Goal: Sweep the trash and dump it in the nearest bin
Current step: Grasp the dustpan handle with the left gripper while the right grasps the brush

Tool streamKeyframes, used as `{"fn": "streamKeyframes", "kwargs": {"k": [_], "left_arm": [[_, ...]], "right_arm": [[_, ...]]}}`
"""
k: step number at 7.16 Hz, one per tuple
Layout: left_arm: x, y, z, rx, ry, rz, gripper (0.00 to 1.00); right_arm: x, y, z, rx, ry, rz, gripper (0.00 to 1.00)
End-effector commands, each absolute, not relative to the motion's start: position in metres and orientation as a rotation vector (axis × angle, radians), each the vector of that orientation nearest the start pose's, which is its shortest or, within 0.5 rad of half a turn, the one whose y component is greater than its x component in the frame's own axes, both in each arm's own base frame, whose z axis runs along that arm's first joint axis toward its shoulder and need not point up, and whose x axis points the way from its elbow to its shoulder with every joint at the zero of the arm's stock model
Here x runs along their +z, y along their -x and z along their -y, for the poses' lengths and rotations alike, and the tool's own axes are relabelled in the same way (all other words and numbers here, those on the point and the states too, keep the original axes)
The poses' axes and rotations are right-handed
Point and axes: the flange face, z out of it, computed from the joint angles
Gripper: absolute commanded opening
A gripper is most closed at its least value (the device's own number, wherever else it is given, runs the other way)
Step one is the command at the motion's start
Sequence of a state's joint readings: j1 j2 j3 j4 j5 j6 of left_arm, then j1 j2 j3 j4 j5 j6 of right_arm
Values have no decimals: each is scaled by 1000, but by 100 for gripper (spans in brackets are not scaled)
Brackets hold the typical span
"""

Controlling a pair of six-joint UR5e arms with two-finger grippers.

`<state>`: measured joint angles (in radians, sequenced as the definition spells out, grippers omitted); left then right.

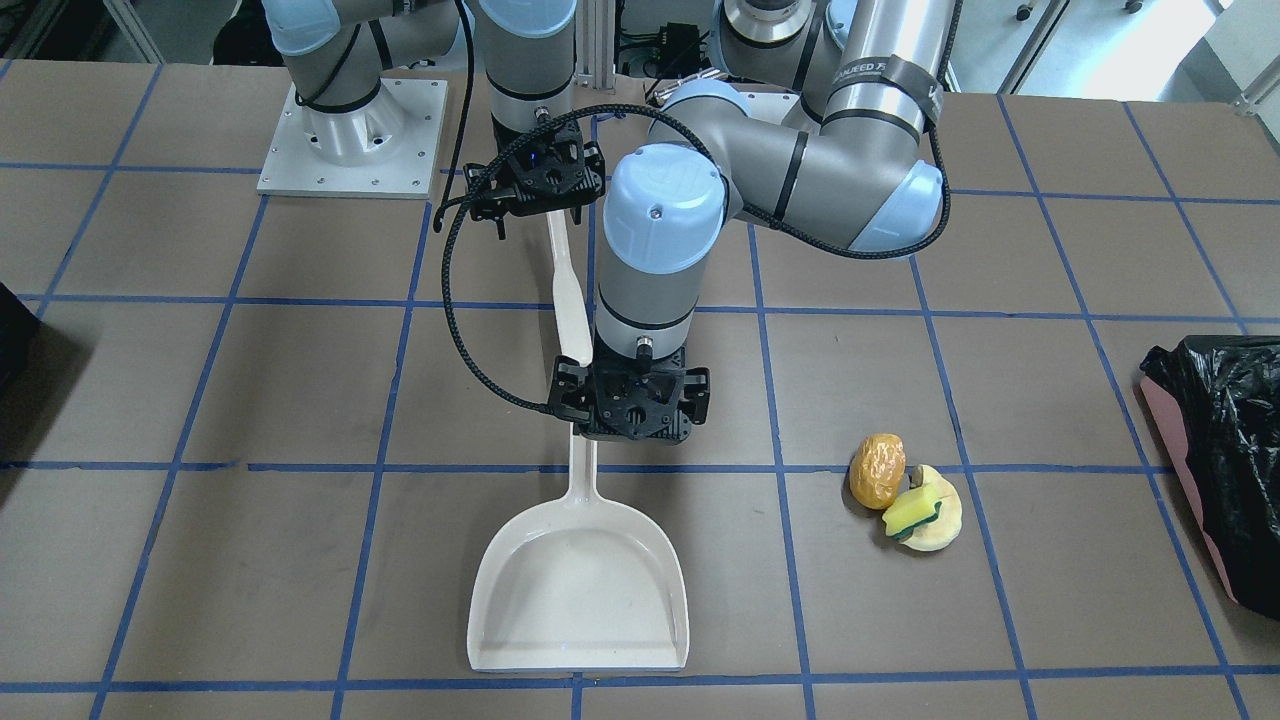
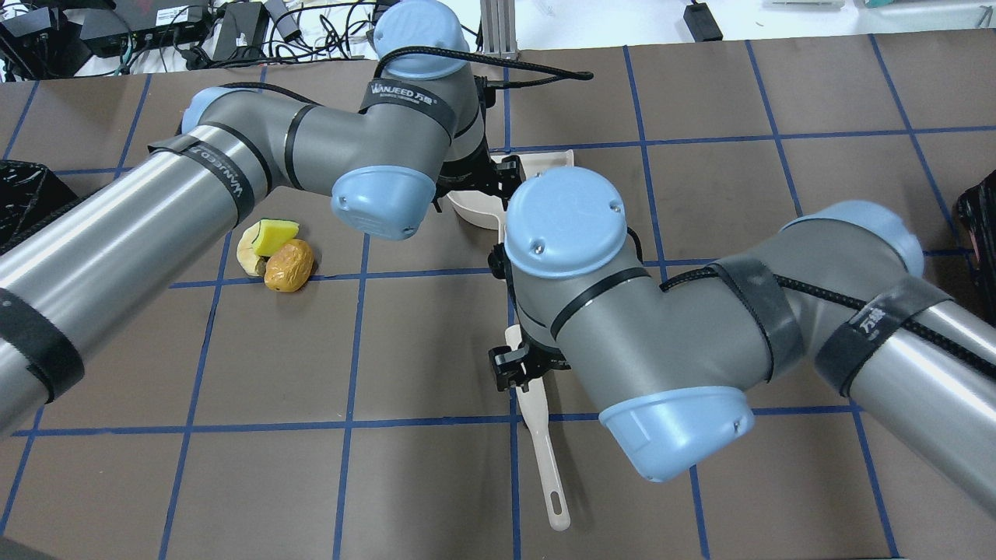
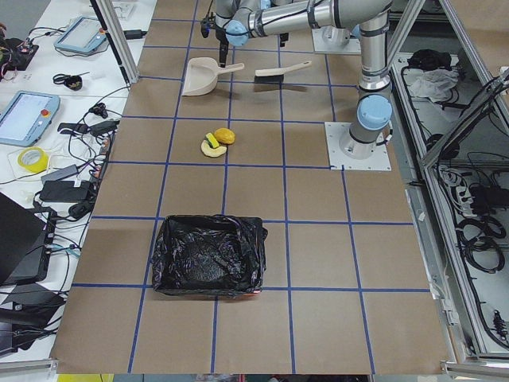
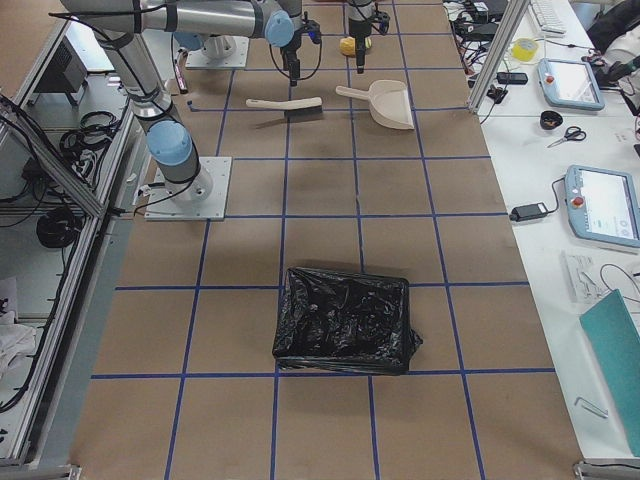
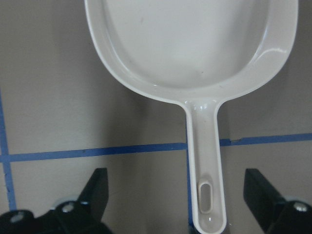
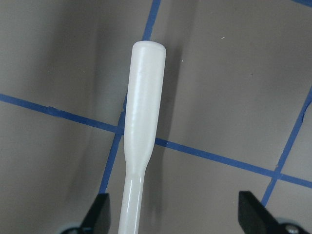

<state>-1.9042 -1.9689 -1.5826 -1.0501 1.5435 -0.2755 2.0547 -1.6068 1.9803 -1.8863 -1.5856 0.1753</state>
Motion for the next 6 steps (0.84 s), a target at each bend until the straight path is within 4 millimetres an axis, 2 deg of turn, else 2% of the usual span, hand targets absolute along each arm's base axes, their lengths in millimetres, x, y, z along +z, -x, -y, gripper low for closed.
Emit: {"fn": "streamKeyframes", "kwargs": {"k": [1, 2, 4, 6], "left_arm": [[286, 358, 550, -110, -142, -3213, 100], [271, 364, 549, -63, -150, -3225, 99], [257, 369, 547, 5, -153, -3233, 99], [245, 370, 546, 38, -154, -3225, 98]], "right_arm": [[308, -324, 316, 156, 522, -3144, 89], [295, -323, 313, 168, 522, -3146, 88], [282, -327, 299, 187, 559, -3143, 87], [246, -329, 296, 138, 547, -3126, 87]]}}
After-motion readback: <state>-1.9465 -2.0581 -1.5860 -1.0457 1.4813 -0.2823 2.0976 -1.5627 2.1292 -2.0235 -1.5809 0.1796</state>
